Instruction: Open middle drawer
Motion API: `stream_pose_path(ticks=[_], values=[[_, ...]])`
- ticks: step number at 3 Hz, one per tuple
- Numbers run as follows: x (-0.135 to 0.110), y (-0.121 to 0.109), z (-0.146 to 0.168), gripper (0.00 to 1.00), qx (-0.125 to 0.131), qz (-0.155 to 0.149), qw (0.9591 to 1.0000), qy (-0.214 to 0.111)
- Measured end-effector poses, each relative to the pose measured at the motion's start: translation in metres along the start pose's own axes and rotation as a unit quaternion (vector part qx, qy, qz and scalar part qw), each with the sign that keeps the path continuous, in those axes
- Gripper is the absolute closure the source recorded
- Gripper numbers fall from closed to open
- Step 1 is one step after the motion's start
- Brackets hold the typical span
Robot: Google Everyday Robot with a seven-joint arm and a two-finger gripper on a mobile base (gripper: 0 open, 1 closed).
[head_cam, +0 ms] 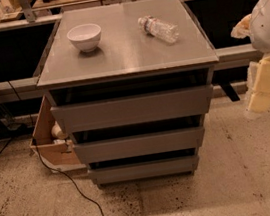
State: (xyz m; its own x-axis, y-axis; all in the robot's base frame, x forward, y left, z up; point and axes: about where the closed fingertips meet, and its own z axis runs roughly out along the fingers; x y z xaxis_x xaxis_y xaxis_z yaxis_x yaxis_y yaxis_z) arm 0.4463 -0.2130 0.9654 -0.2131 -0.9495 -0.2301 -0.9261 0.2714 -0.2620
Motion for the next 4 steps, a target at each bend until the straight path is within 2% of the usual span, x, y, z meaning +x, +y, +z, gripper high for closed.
stream_pose_path(ticks=[1,2,4], values=[[0.002,-0.001,0.038,0.0,-0.001,-0.012,0.9999,-0.013],[0.005,-0.002,0.094,0.0,-0.001,-0.03,0.9992,-0.028],[0.008,0.009,0.188,0.0,-0.025,-0.046,0.9975,-0.048]])
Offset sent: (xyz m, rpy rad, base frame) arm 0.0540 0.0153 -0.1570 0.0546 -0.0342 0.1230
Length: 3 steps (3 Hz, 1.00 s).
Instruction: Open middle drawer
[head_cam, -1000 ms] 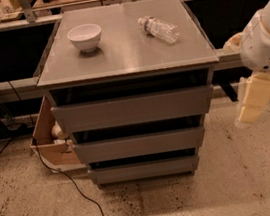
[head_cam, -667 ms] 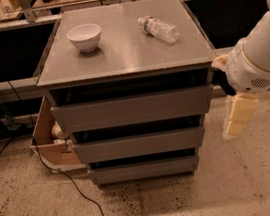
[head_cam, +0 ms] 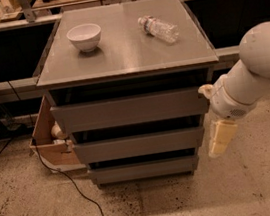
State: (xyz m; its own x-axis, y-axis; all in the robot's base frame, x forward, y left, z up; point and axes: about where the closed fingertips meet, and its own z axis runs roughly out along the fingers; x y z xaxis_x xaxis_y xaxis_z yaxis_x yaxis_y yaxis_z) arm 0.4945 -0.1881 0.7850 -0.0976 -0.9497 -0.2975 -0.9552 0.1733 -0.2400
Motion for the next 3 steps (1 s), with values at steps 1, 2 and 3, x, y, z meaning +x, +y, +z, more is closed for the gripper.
stream_pose_path(ticks=[1,2,3], values=[[0.003,0.005,0.045,0.0,-0.019,0.015,0.9995,-0.017],[0.003,0.005,0.045,0.0,-0.019,0.015,0.9995,-0.017],[0.003,0.008,0.065,0.0,-0.013,0.027,0.9992,-0.027]])
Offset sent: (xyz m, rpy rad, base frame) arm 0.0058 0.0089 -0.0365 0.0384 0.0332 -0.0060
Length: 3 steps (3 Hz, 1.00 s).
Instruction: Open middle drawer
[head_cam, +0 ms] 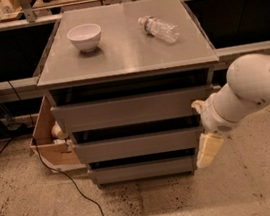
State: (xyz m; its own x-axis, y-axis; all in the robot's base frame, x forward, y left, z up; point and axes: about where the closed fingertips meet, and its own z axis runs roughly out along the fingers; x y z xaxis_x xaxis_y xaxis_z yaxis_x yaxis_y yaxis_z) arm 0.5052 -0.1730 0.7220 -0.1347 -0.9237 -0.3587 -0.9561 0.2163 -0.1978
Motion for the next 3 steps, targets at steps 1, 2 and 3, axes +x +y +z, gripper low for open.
stream_pose_path(ticks=[1,2,3], values=[[0.005,0.001,0.06,0.0,0.008,0.019,0.9993,-0.032],[0.004,-0.007,0.118,0.0,0.015,0.02,0.9977,-0.063],[-0.003,-0.018,0.177,0.0,0.014,0.009,0.9957,-0.091]])
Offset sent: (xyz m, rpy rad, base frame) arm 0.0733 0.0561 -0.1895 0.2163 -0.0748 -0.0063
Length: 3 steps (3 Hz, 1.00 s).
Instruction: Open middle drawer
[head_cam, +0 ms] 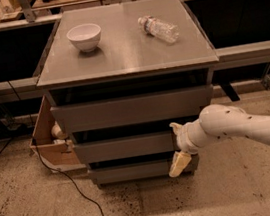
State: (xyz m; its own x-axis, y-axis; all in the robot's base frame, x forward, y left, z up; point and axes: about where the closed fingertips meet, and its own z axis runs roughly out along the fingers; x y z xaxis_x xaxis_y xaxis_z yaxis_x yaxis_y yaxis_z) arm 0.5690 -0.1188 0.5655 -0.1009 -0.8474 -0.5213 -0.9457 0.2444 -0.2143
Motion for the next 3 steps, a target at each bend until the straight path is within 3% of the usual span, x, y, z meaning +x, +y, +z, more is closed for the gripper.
stream_pose_path(ticks=[1,3], values=[[-0.007,-0.015,0.086,0.0,-0.015,-0.008,0.9993,-0.033],[-0.006,-0.019,0.104,0.0,-0.004,-0.001,0.9991,-0.043]])
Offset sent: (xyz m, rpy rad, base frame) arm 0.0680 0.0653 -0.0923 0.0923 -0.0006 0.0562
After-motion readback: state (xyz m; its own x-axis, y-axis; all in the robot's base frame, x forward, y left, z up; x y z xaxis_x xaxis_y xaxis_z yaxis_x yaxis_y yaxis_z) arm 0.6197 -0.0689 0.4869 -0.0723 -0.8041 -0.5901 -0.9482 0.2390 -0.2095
